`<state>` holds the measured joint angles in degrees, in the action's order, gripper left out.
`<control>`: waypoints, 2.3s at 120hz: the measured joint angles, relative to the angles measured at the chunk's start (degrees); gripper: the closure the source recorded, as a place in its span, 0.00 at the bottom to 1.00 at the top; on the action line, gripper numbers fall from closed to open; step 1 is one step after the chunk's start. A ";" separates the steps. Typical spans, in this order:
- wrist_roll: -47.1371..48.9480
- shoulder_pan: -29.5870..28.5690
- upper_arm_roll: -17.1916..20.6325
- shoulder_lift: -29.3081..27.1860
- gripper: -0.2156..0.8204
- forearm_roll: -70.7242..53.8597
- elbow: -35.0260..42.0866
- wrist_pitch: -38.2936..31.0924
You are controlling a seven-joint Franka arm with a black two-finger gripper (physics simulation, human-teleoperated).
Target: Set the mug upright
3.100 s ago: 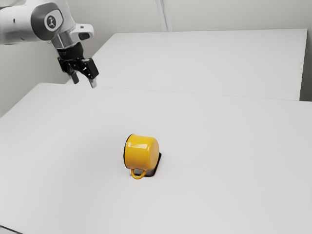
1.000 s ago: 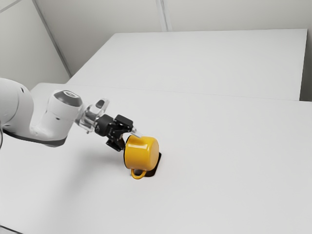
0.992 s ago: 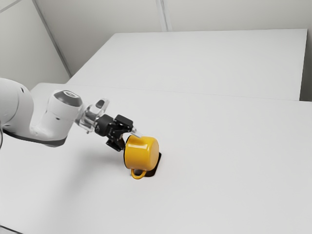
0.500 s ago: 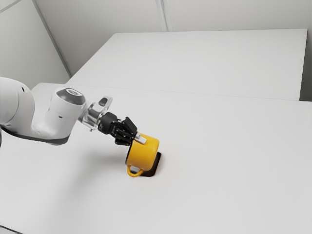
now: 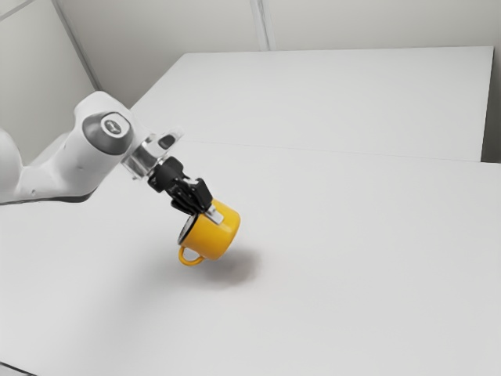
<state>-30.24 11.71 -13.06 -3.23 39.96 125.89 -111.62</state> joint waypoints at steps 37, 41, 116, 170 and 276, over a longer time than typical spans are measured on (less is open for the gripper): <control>14.20 3.09 8.43 -1.18 0.95 -36.63 -0.63 -2.94; 15.62 3.21 8.55 -0.82 0.95 -38.78 -0.63 -3.05; 35.60 5.86 9.00 8.39 0.95 -52.31 -2.86 -8.09; 42.17 5.39 9.08 11.65 0.91 -51.86 -2.94 -13.85; 32.20 0.20 6.11 10.25 0.24 -41.42 -35.70 3.74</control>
<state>1.96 11.91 -6.96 7.02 -1.47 90.20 -107.88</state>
